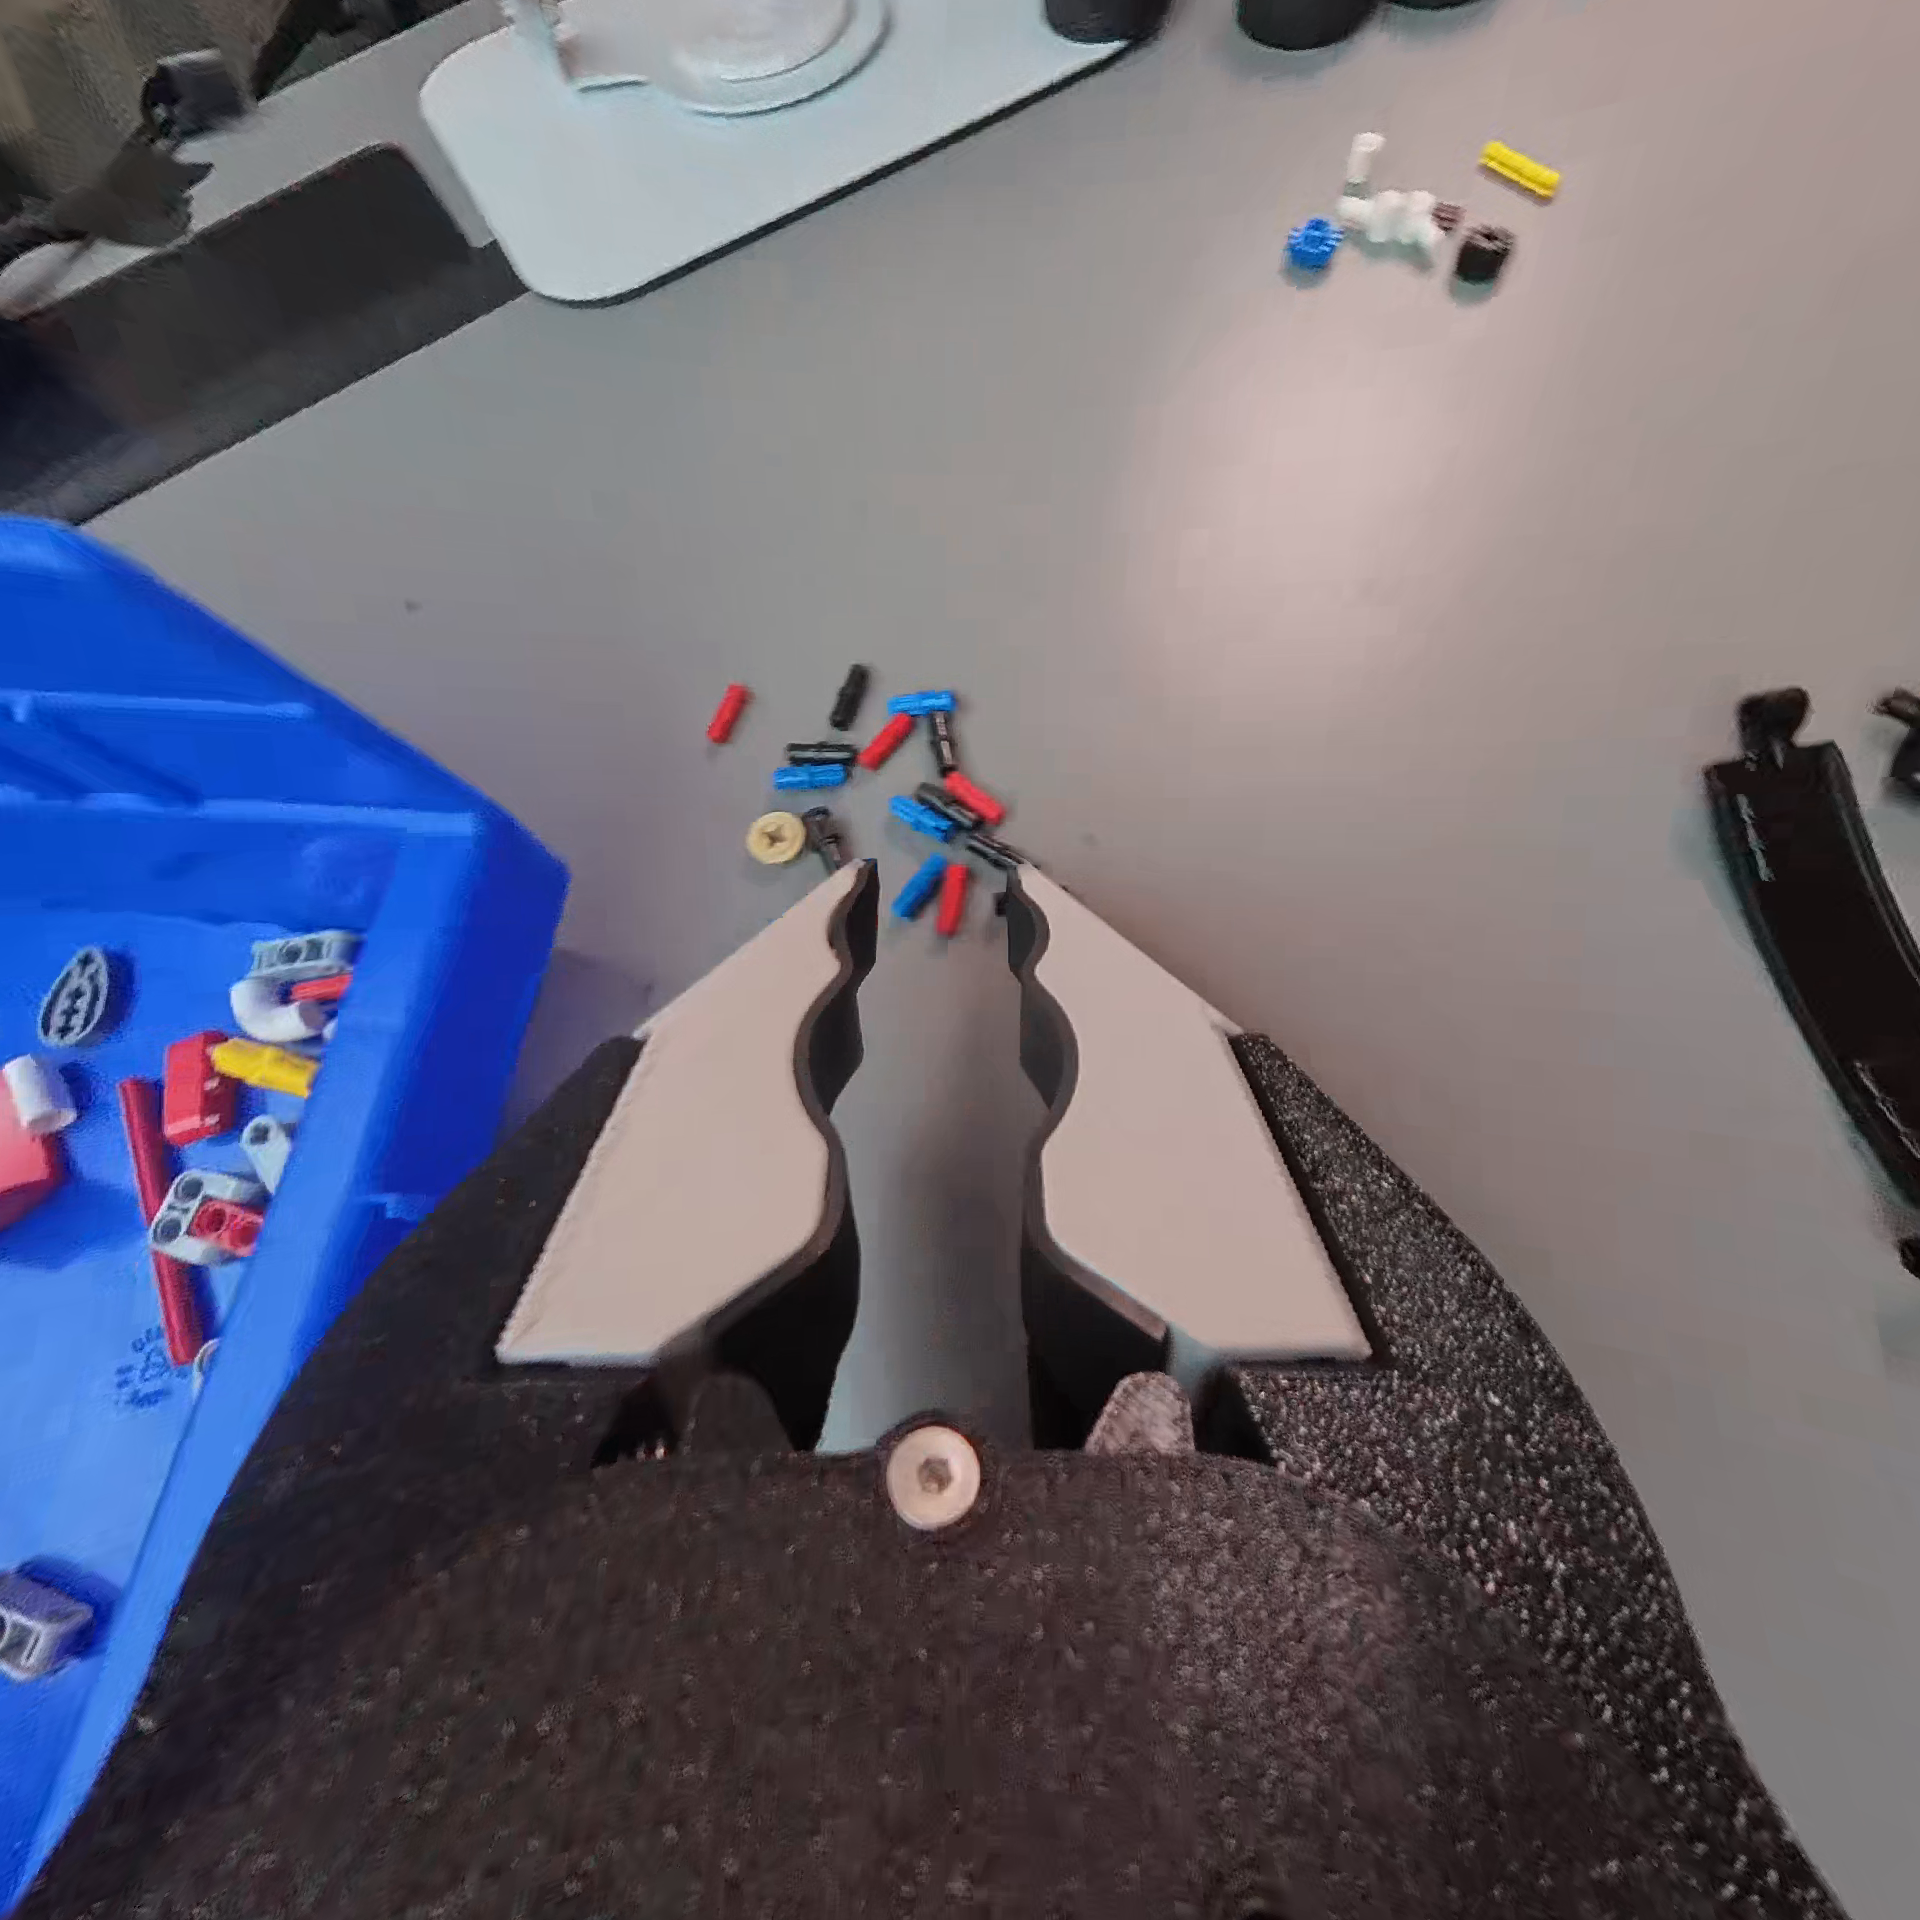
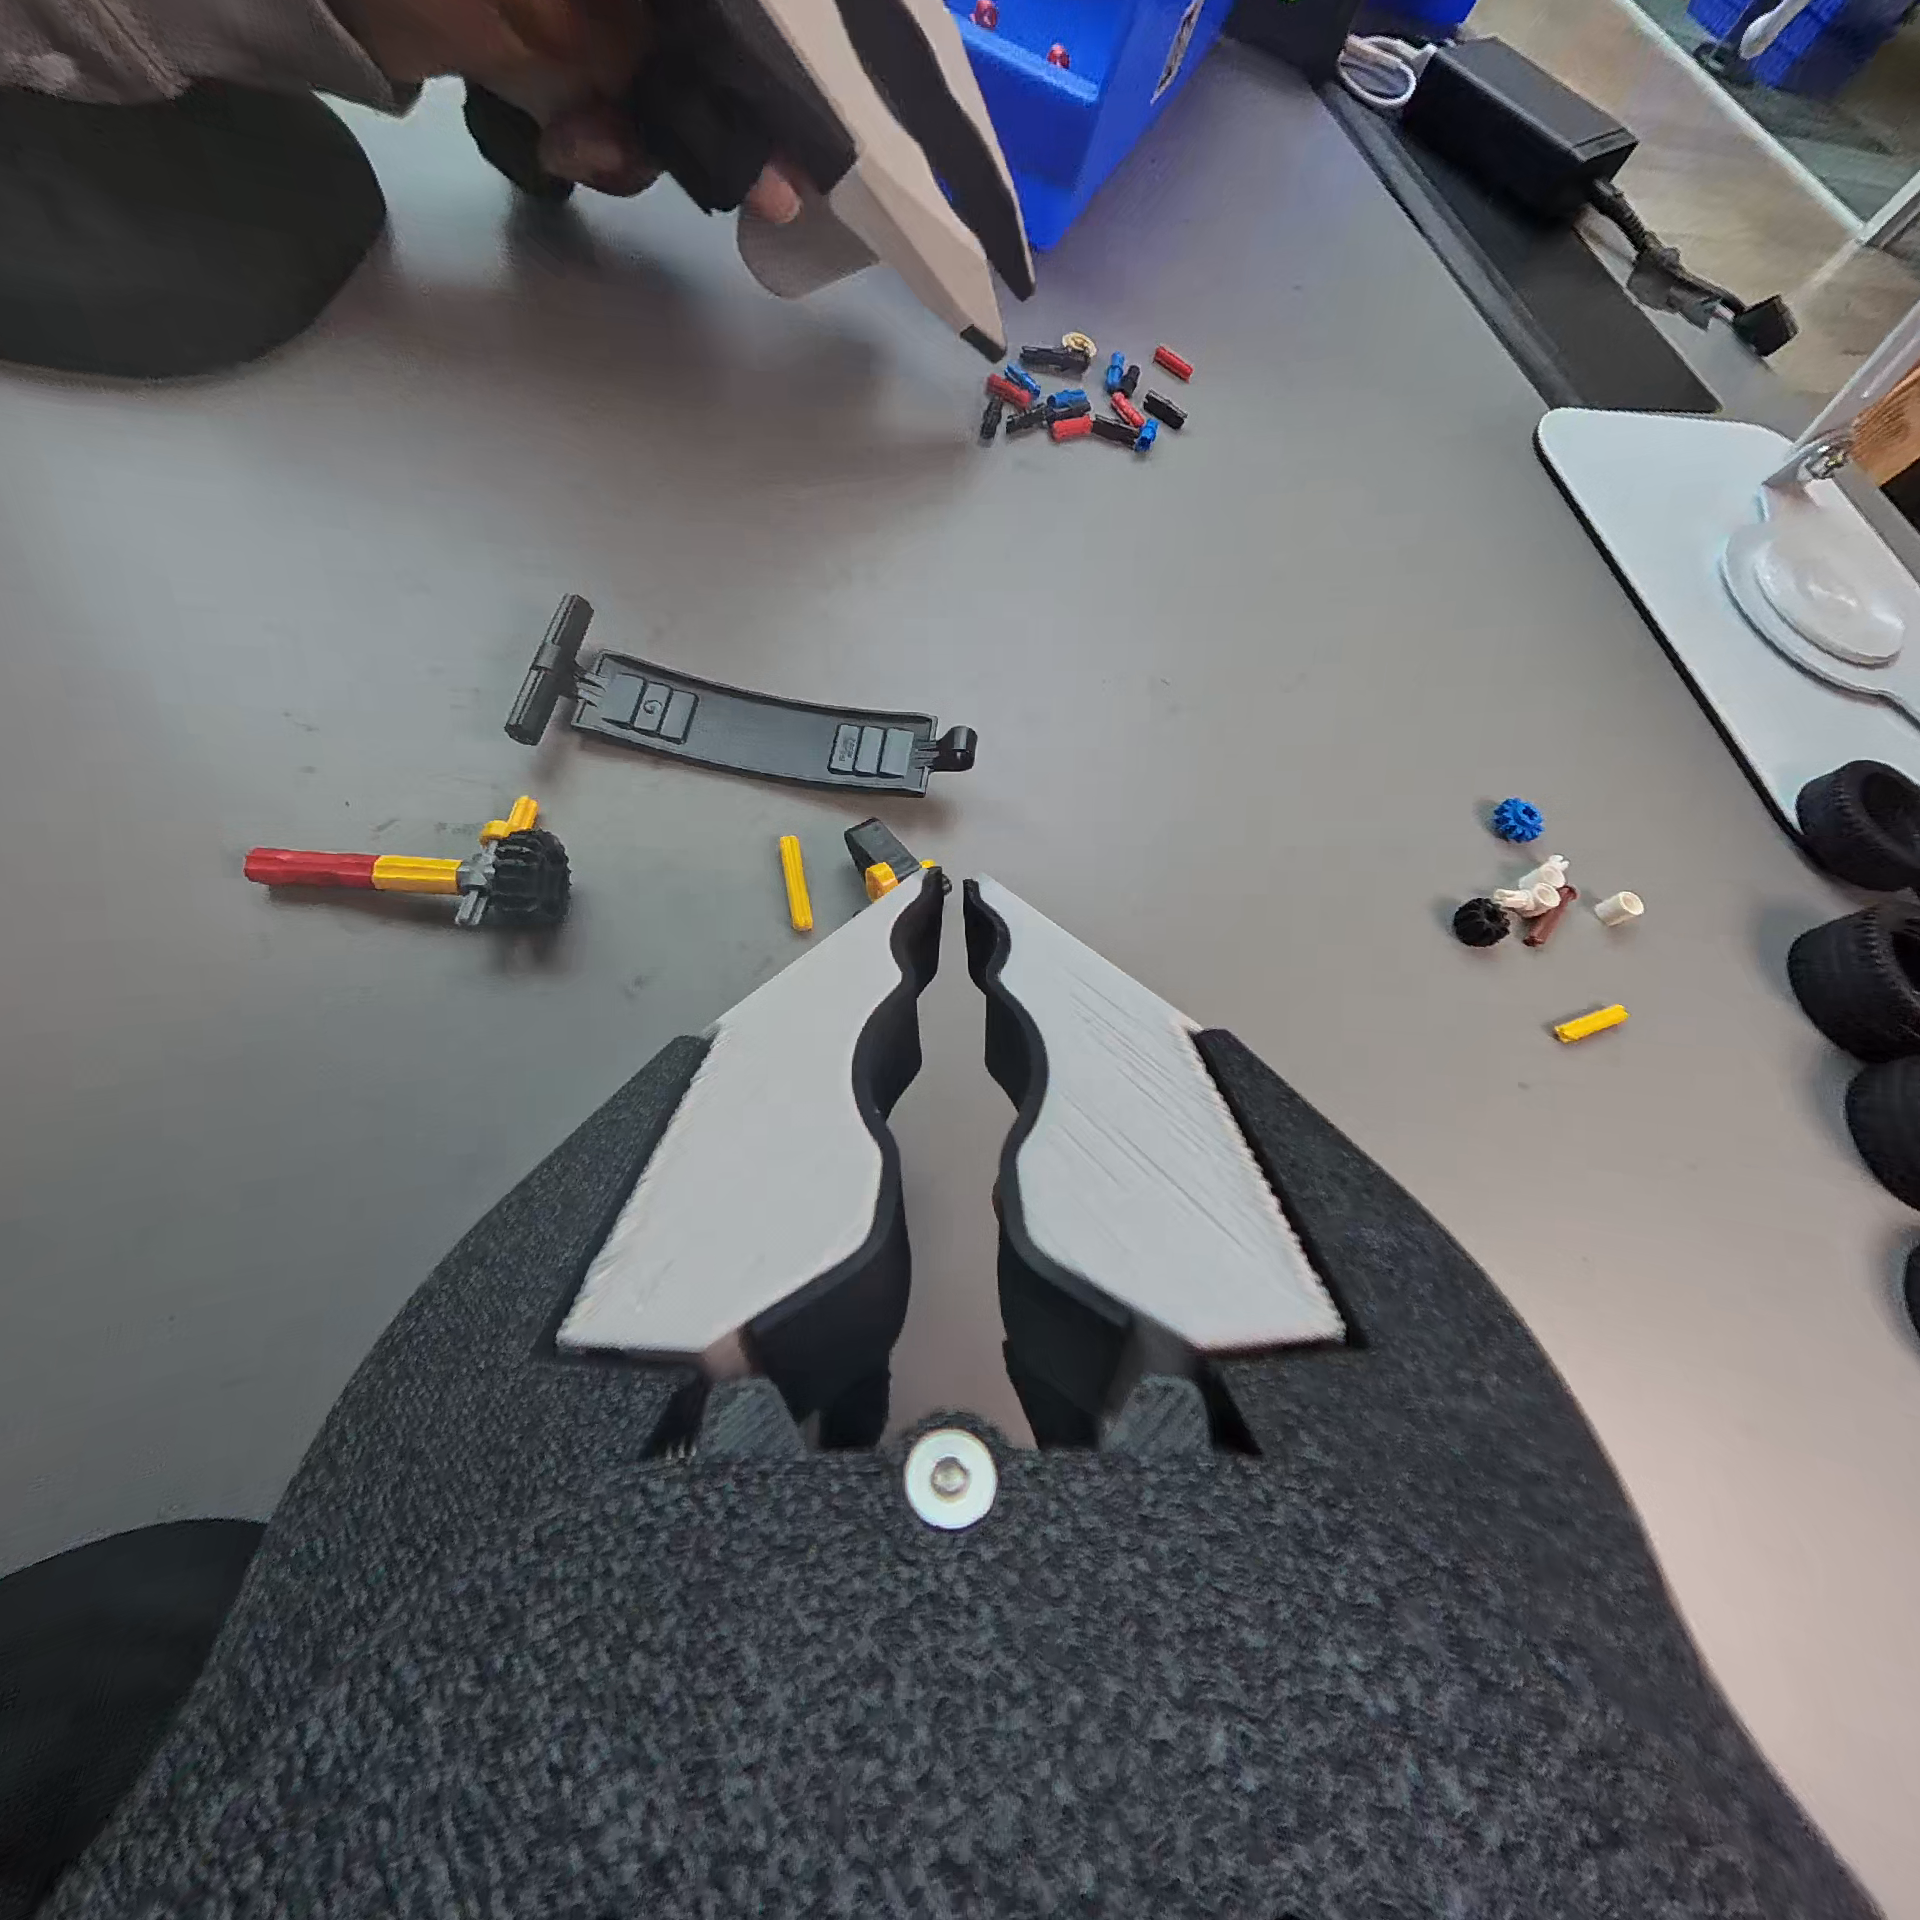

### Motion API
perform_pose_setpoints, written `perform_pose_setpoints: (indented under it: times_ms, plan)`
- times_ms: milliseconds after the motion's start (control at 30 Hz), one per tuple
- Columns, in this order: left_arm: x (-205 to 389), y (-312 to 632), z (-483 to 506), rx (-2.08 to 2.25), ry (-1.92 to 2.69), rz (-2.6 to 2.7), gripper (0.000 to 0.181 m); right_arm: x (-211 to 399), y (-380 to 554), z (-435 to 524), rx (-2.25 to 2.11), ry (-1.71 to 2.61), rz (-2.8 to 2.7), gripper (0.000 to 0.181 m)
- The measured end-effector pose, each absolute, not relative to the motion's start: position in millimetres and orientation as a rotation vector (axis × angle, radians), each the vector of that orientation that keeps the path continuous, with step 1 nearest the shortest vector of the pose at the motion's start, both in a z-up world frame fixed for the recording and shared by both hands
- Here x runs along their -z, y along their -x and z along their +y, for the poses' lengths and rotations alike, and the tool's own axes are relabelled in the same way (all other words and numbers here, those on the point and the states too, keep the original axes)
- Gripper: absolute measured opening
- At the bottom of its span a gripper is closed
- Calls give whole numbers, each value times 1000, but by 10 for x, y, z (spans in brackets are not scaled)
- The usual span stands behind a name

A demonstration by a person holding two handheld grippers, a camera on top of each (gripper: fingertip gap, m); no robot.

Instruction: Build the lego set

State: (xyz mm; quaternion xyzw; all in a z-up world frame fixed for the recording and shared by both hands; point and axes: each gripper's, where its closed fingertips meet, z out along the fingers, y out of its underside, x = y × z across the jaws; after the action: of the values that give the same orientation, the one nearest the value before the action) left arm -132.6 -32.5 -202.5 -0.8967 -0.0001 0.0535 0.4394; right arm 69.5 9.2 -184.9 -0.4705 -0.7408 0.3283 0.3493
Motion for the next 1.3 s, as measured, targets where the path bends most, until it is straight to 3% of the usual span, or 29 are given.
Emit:
perform_pose_setpoints:
  times_ms: [167, 367, 667, 900, 1167, 1300]
  plan:
    - [2070, 1597, -215, -125, 2252, -104, 22, 1845, -682, 32, -859, 1198, -1932, 1]
    - [2202, 1582, -206, -159, 2323, -61, 4, 1828, -690, 50, -851, 1196, -1923, 1]
    - [2211, 1570, -256, -157, 2355, -11, 3, 1813, -688, 41, -848, 1184, -1921, 1]
    - [1220, 2199, -606, -619, 2104, -155, 3, 1619, -683, 87, -893, 1170, -1842, 1]
    - [1481, 2590, -900, -657, 2243, -303, 7, 1683, -710, 98, -885, 1194, -1871, 1]
    - [1402, 2573, -857, -668, 2181, -293, 28, 1806, -719, 66, -862, 1220, -1925, 2]
